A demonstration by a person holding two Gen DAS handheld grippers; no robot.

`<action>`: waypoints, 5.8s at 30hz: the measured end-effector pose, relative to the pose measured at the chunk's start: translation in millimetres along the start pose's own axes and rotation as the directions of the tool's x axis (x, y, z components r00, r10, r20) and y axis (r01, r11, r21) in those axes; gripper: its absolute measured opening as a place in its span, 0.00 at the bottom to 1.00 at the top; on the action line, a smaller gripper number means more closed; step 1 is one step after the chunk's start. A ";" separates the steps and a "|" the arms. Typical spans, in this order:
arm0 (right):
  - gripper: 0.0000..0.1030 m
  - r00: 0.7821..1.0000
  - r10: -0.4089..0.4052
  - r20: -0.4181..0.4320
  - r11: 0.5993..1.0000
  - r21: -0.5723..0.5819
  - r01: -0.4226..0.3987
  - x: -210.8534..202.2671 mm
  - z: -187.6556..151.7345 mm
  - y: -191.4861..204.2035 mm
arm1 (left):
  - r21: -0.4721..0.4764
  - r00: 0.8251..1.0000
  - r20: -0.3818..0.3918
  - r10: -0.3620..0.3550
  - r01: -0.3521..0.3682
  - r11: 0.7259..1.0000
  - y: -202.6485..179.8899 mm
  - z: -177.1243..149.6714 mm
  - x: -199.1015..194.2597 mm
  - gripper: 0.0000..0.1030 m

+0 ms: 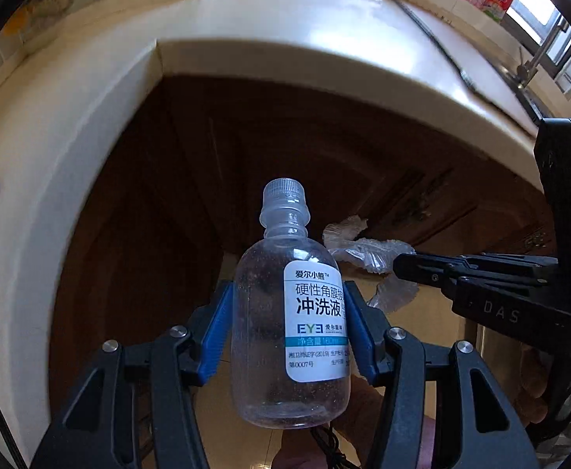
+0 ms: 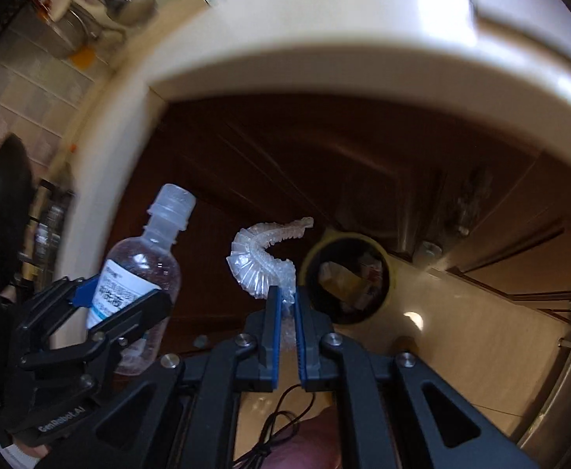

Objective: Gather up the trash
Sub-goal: 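Lower the water bottle and plastic wrap into the black bin and open both tools, then raise both tools back up toward the counter, then grasp the white medicine box with the left tool while the right tool grasps the plastic bag, then lower the medicine box and plastic bag into the black bin and open both tools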

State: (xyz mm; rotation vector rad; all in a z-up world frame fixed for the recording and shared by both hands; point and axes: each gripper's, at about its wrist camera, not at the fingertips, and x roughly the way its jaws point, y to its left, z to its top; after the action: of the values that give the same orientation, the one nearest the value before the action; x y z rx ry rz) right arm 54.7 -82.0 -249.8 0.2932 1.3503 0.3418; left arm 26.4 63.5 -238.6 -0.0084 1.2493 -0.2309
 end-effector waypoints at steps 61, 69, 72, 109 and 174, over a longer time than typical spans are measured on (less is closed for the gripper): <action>0.29 0.982 -0.027 0.189 0.999 -0.021 0.031 -121.1 17.3 52.5 | 0.045 0.954 0.299 -0.015 0.002 0.999 -7.7 35.6 -139.3 0.77; 0.30 0.925 -0.053 0.376 0.998 0.000 0.057 -220.7 36.7 62.9 | 0.155 0.865 0.502 -0.007 -0.082 0.985 -47.6 77.3 -220.9 0.92; 0.31 0.908 -0.079 0.411 0.997 0.032 0.072 -249.5 49.8 60.7 | 0.178 0.842 0.539 0.025 -0.143 0.974 -60.8 97.5 -240.1 0.96; 0.49 0.978 0.030 0.205 0.959 0.270 -0.086 -88.1 503.6 -151.5 | 0.044 0.952 0.129 0.277 -0.284 0.958 -77.3 519.5 67.2 0.96; 0.12 0.968 0.038 0.250 0.980 -0.200 0.013 -157.7 43.2 101.1 | -0.010 0.983 0.182 0.014 -0.012 1.000 -6.0 85.0 -116.6 0.33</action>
State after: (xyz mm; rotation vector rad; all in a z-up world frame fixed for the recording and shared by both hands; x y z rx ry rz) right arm 61.0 -53.7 -59.7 0.1703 1.0543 0.4335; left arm 70.8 68.2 -101.3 -0.0288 1.0682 -0.2084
